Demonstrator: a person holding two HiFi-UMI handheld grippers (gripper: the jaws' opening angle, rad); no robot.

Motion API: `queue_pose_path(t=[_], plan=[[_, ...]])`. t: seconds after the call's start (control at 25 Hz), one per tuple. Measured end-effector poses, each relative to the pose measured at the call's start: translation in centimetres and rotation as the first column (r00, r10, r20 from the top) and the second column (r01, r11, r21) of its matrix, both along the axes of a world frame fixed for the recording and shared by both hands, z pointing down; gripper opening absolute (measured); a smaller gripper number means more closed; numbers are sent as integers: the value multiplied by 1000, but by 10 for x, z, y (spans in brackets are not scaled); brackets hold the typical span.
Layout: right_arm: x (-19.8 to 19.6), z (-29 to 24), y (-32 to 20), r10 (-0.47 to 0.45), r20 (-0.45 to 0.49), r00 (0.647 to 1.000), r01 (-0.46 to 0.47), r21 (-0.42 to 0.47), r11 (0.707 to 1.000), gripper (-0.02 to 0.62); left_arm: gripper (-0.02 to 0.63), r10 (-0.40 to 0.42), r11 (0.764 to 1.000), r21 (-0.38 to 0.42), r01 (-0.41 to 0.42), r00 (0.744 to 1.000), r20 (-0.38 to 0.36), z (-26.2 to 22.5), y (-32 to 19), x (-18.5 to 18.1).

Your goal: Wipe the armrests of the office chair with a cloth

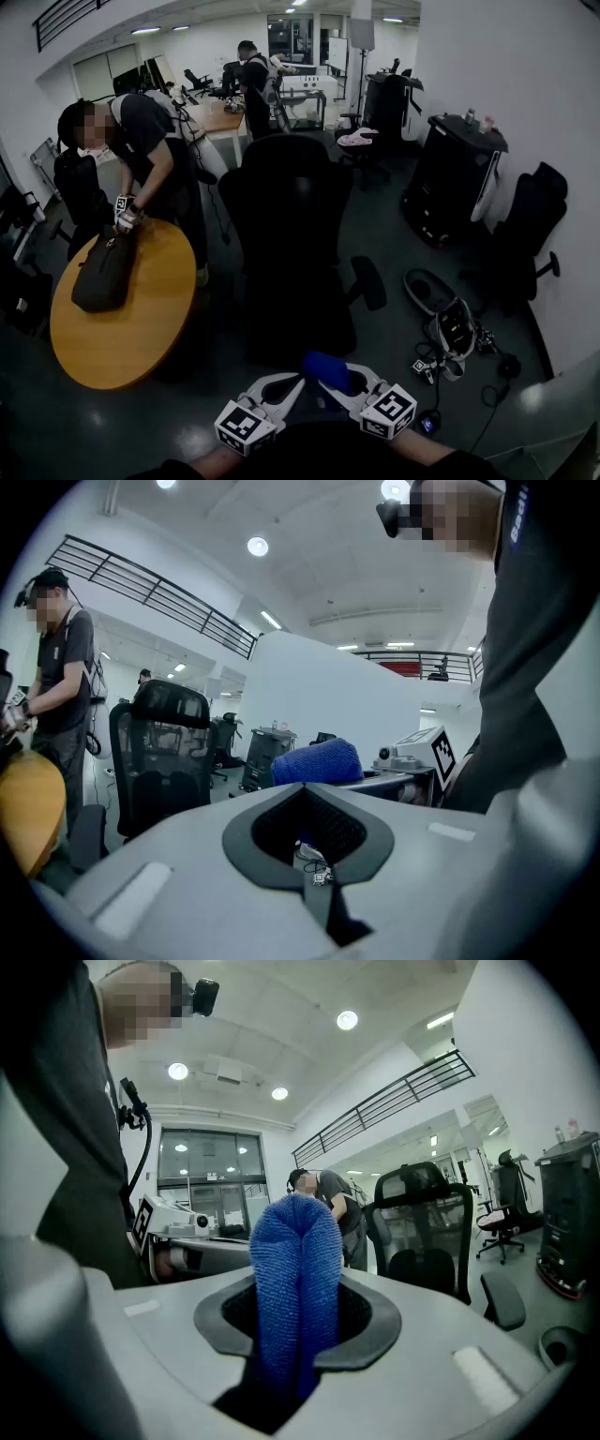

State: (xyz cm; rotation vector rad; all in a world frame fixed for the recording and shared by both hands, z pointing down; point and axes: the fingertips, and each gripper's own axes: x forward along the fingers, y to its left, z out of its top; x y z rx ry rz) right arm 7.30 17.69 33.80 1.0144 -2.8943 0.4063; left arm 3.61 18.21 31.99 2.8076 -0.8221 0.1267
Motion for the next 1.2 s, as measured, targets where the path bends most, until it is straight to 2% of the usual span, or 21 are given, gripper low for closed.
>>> queue_pose_path(t=[0.44, 0.72, 1.2], plan=[[-2, 3, 0, -1, -1, 1000, 1, -8, 1000, 130, 17, -3, 1000, -3, 3, 1000, -1, 2, 0, -2], [-3, 3, 4, -35, -1, 999, 35, 1, 999, 130, 17, -15, 1000, -13, 15, 1000, 4, 8, 1, 1], [15, 7, -5, -82, 40, 996, 84, -29, 996, 130, 17, -78, 996, -35, 79, 996, 33, 9, -3, 17]])
